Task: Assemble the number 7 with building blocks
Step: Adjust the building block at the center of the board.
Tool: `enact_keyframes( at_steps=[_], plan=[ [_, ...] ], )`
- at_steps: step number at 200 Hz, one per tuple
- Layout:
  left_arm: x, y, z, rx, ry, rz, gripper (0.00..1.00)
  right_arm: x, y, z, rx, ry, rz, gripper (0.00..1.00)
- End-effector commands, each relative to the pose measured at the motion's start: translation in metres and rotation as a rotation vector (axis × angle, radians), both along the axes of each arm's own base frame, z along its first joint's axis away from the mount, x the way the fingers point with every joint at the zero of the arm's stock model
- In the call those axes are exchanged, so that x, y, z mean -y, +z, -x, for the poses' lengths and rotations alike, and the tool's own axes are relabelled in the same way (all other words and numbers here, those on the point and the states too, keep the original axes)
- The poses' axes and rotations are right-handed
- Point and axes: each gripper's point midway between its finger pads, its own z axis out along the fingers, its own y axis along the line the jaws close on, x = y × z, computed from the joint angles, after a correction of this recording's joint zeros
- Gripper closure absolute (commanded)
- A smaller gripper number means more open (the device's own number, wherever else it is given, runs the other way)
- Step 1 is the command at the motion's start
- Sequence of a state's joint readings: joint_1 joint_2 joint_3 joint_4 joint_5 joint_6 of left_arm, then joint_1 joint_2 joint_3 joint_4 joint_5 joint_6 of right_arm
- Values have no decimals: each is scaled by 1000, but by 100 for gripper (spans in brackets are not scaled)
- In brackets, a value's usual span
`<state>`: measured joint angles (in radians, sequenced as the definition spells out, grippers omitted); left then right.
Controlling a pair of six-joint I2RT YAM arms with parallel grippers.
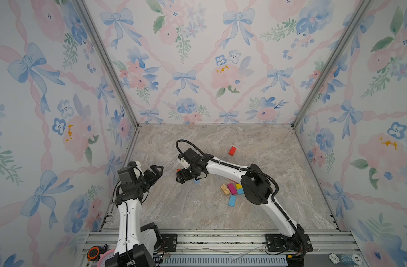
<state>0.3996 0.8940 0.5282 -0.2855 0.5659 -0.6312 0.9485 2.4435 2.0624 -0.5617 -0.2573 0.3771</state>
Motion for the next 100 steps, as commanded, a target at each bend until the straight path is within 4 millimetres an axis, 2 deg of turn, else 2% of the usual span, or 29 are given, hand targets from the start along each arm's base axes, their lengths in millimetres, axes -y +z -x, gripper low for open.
enact_keyframes(
  at_steps=[1,13,26,56,78,85,100],
  plan=[
    [4,-2,-1,14,-26,-5,2,14,-27,9,-66,-15,77,17],
    [5,-2,-1,14,-29,-3,2,9,-13,13,-49,-2,53,17],
    [5,-2,-1,16,-33,1,2,2,10,18,-18,17,12,17],
    [9,-3,-2,20,-54,18,2,-5,86,35,58,46,-152,16],
    [14,-9,-4,9,-80,47,2,16,126,42,110,31,-233,16],
    [17,-12,-5,1,-95,59,2,28,132,43,113,13,-237,15],
    [27,-19,-7,-24,-137,81,2,59,130,40,57,-51,-234,15]
  ],
)
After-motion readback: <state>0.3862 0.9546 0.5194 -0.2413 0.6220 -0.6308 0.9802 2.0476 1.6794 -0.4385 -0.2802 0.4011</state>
